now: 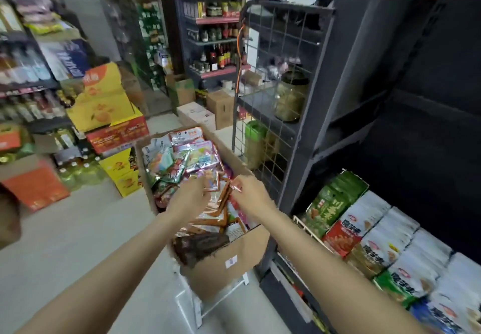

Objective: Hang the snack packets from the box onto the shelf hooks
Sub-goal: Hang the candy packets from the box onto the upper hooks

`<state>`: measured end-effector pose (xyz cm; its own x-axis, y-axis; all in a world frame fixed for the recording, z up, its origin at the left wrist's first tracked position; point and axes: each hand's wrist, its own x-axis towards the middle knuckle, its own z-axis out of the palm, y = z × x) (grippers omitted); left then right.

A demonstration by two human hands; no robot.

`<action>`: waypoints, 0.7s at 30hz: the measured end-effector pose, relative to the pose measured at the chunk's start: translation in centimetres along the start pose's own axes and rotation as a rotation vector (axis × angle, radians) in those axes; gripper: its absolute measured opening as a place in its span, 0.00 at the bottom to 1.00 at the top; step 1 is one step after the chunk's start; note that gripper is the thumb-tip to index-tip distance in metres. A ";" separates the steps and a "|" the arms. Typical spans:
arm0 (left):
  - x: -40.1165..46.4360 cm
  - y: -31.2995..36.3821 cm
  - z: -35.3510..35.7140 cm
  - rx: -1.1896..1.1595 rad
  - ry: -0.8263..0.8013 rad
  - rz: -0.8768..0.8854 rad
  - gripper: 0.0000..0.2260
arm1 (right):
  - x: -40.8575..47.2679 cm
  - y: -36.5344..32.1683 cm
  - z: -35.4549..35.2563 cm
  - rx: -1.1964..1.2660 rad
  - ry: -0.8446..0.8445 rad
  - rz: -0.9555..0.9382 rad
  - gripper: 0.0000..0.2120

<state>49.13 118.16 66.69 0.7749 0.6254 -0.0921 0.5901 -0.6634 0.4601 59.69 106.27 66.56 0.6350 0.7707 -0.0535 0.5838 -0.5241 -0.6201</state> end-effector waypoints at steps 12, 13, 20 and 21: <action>6.9 -9.0 2.0 0.476 -0.365 0.080 0.44 | 8.8 1.3 7.5 0.350 -0.273 0.208 0.33; 7.0 -9.4 2.7 0.468 -0.407 0.091 0.47 | 8.9 1.2 7.6 0.389 -0.330 0.215 0.33; 7.5 -10.0 4.7 0.327 -0.430 0.106 0.51 | 10.8 1.4 9.2 0.211 -0.143 0.294 0.24; 7.5 -10.1 4.7 0.311 -0.408 0.106 0.49 | 11.5 1.4 9.7 0.184 -0.122 0.339 0.19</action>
<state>50.07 127.58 57.22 0.8228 0.3782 -0.4243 0.4948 -0.8439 0.2074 62.87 117.89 57.50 0.7051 0.6081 -0.3649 0.2438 -0.6910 -0.6805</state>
